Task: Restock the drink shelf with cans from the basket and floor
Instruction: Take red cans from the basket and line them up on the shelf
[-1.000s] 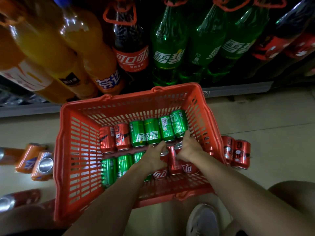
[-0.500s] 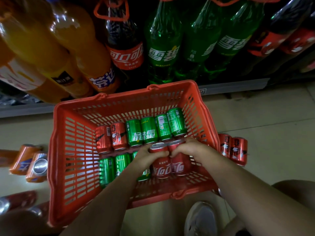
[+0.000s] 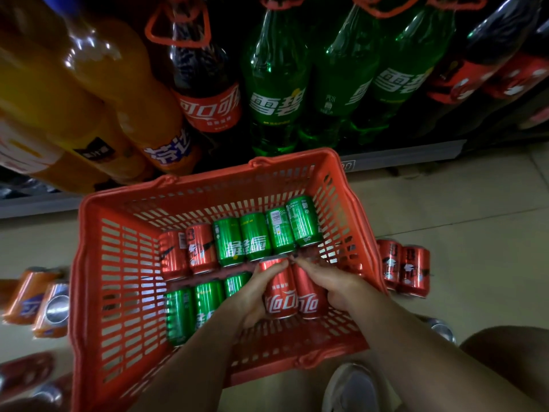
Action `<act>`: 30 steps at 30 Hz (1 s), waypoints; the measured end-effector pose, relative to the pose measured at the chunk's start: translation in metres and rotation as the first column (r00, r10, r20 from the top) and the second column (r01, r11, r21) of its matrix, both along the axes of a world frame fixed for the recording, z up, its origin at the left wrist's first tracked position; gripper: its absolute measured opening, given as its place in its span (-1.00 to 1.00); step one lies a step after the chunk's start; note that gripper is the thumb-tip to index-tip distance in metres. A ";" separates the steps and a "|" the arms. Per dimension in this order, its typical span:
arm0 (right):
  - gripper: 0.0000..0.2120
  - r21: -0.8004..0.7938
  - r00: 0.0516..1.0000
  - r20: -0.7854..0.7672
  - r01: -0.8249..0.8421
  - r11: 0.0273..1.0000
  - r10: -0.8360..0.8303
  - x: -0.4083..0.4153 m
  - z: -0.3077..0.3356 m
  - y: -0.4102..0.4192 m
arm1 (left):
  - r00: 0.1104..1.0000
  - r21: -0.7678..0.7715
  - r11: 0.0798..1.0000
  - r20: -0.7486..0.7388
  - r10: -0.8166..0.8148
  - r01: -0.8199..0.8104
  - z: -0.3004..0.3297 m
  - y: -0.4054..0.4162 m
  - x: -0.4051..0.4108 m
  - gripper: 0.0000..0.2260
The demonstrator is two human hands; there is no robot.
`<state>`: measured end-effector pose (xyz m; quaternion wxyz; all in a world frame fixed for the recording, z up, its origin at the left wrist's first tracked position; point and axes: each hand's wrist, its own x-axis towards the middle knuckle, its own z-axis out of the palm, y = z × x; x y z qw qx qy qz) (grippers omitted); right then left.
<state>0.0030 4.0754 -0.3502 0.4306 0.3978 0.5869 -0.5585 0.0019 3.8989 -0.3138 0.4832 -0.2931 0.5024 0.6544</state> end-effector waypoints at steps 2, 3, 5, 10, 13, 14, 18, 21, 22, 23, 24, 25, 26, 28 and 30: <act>0.31 0.023 1.000 0.007 0.002 1.000 -0.002 0.000 -0.011 0.001 | 1.000 -0.001 1.000 -0.003 0.018 -0.018 0.002 0.000 -0.001 -0.02; 0.31 0.033 1.000 0.000 0.004 0.999 -0.004 -0.001 -0.010 0.001 | 1.000 0.001 1.000 -0.007 0.031 -0.031 0.004 0.001 -0.001 -0.06; 0.31 0.052 1.000 -0.020 0.012 0.999 -0.011 -0.001 -0.002 -0.001 | 0.998 0.013 0.998 0.000 0.067 -0.067 0.009 -0.002 -0.002 -0.15; 0.22 0.021 0.998 -0.060 0.036 0.999 -0.035 0.001 0.030 -0.003 | 0.995 0.025 0.995 -0.031 0.099 -0.098 0.022 -0.004 -0.002 -0.29; 0.09 0.014 0.993 -0.095 0.066 0.998 -0.064 -0.001 0.055 -0.009 | 0.991 -0.009 0.993 -0.065 0.120 -0.120 0.033 -0.007 0.000 -0.33; 0.00 0.013 0.990 -0.121 0.067 0.998 -0.065 -0.003 0.065 -0.012 | 0.989 -0.006 0.992 -0.078 0.122 -0.123 0.038 -0.010 -0.001 -0.31; -0.21 0.033 0.964 -0.230 0.142 0.989 -0.130 -0.010 0.112 -0.024 | 0.982 0.006 0.994 -0.151 0.112 -0.113 0.080 -0.021 -0.010 -0.45; -0.25 0.039 0.933 -0.311 0.201 0.979 -0.179 -0.014 0.162 -0.036 | 0.962 0.007 0.996 -0.260 0.084 -0.085 0.137 -0.030 -0.021 -0.47; -0.27 0.030 0.922 -0.336 0.212 0.977 -0.190 -0.016 0.188 -0.041 | 0.951 0.000 0.997 -0.301 0.070 -0.073 0.162 -0.034 -0.025 -0.48; -0.32 0.022 0.907 -0.371 0.224 0.974 -0.200 -0.018 0.215 -0.045 | 0.938 -0.003 0.998 -0.341 0.062 -0.067 0.188 -0.038 -0.030 -0.48; -0.40 0.023 0.886 -0.416 0.235 0.972 -0.204 -0.022 0.245 -0.049 | 0.925 -0.001 0.998 -0.374 0.060 -0.065 0.217 -0.042 -0.036 -0.47; -0.51 0.023 0.862 -0.463 0.245 0.969 -0.207 -0.026 0.279 -0.052 | 0.914 0.001 0.998 -0.401 0.061 -0.066 0.251 -0.045 -0.041 -0.47; -0.62 0.023 0.839 -0.502 0.256 0.966 -0.210 -0.031 0.315 -0.055 | 0.902 0.004 0.998 -0.426 0.062 -0.067 0.288 -0.048 -0.046 -0.47; -0.78 0.025 0.799 -0.562 0.274 0.961 -0.213 -0.041 0.391 -0.061 | 0.871 0.009 0.998 -0.488 0.063 -0.067 0.363 -0.054 -0.057 -0.46; -0.85 0.005 0.754 -0.621 0.277 0.961 -0.214 -0.050 0.473 -0.067 | 0.824 0.005 0.997 -0.563 0.063 -0.073 0.444 -0.060 -0.067 -0.40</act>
